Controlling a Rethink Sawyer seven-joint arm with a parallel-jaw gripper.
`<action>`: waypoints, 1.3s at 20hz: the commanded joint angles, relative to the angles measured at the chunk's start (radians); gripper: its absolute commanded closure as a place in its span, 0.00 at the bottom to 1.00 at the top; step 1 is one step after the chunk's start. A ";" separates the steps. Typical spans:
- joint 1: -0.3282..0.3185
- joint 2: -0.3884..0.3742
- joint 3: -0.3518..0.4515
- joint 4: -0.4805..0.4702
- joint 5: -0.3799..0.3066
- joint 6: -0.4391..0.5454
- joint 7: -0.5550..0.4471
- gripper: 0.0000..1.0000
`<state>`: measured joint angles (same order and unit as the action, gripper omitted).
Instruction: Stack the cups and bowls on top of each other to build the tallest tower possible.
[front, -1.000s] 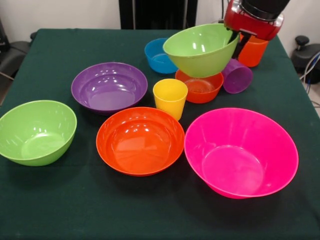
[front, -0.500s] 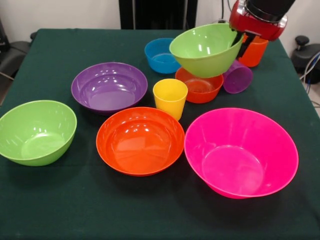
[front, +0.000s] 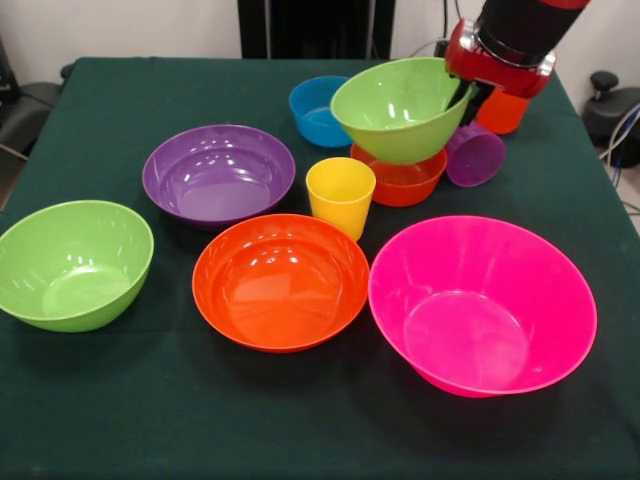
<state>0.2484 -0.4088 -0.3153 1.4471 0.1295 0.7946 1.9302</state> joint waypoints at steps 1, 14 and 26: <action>-0.025 0.053 0.096 -0.003 -0.029 -0.058 0.088 1.00; -0.032 0.070 0.105 0.006 -0.030 -0.100 0.085 1.00; -0.033 0.114 0.099 -0.024 -0.032 -0.130 0.089 1.00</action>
<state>0.2387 -0.3544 -0.3148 1.4471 0.1298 0.7255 1.9302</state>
